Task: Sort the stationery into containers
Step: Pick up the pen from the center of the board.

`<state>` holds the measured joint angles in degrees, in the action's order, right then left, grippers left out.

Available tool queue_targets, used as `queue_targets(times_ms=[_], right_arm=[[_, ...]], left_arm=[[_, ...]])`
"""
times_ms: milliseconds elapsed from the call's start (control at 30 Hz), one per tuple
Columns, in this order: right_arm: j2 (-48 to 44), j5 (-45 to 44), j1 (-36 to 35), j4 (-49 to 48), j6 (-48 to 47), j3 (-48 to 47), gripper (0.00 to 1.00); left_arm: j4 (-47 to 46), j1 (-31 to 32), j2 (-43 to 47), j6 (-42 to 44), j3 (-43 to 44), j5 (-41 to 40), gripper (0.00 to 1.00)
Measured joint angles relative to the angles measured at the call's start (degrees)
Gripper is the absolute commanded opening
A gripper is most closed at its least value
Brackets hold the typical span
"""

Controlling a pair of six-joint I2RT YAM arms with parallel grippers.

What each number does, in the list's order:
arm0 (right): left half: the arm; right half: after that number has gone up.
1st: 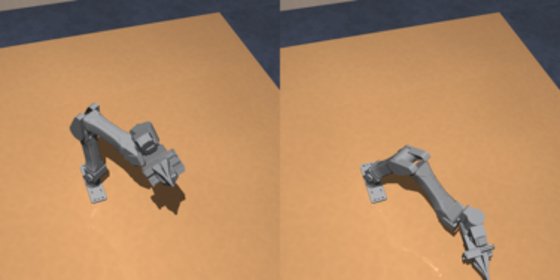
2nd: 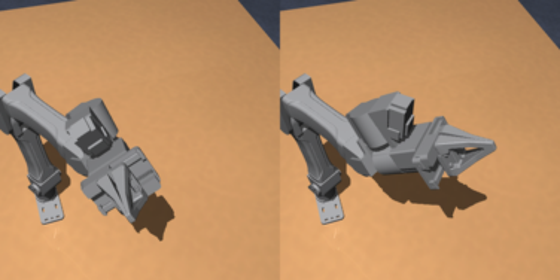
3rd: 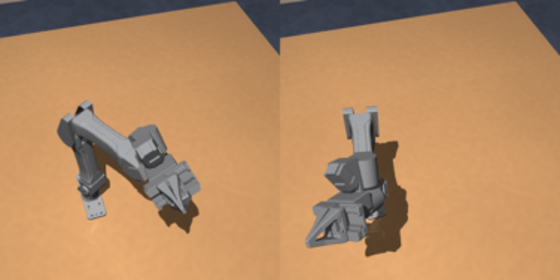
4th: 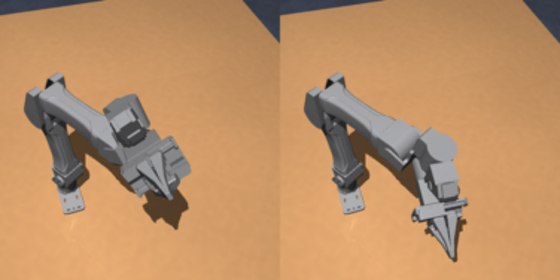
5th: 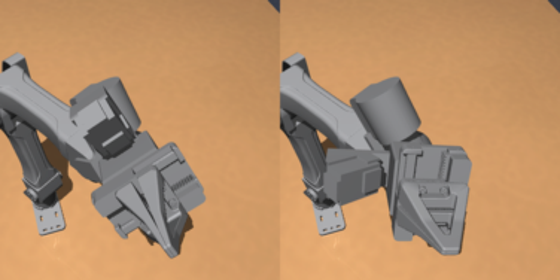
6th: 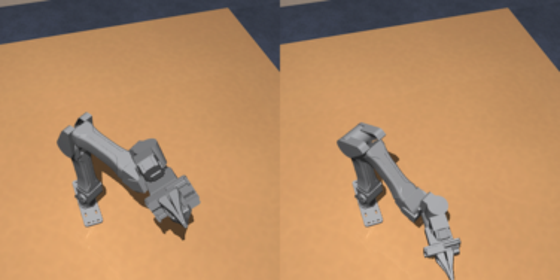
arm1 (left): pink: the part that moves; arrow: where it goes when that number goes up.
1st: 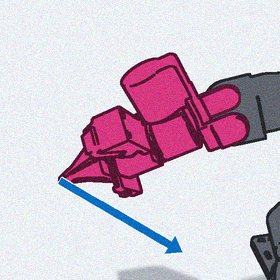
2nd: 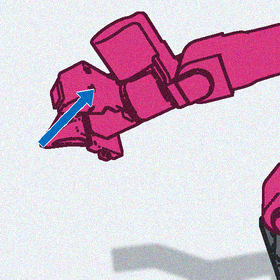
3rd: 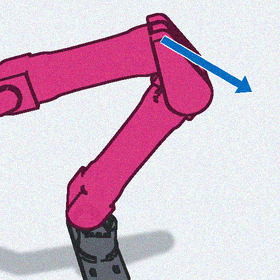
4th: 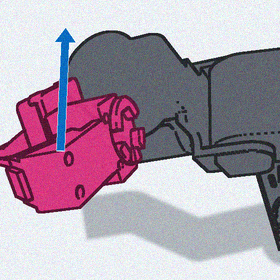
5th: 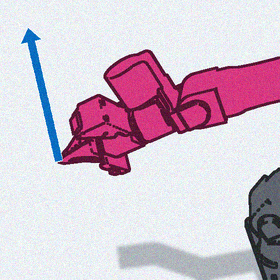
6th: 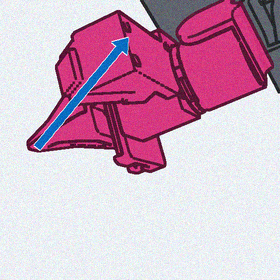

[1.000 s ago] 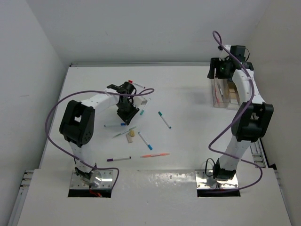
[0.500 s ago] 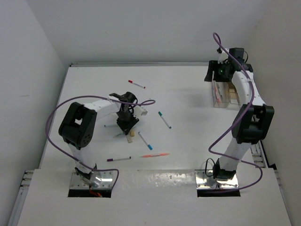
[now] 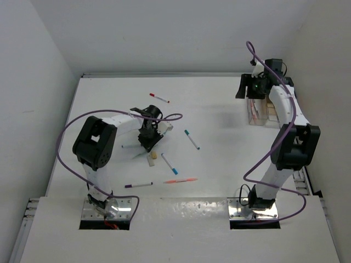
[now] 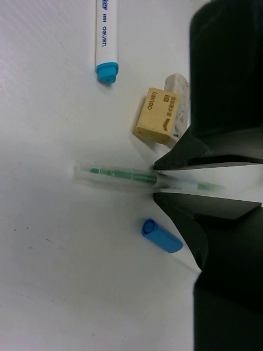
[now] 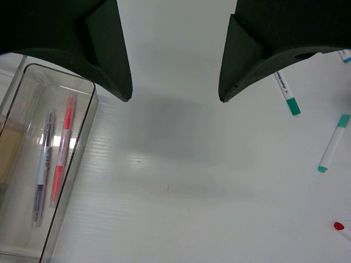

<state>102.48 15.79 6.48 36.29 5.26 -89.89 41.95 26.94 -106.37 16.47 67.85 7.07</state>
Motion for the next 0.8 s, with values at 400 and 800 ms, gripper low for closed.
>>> queue_targets(times_ms=[400,800], right_arm=[[-0.3,1.8,-0.7,0.7,0.3,1.2,0.64],[-8.5,16.9,-4.1,2.1,3.0,2.0,0.65]], left_arm=[[-0.5,1.3,-1.1,-1.8,1.1,-0.9,0.06],[-1.0,0.8,1.7,-7.1,13.7,4.6,0.0]])
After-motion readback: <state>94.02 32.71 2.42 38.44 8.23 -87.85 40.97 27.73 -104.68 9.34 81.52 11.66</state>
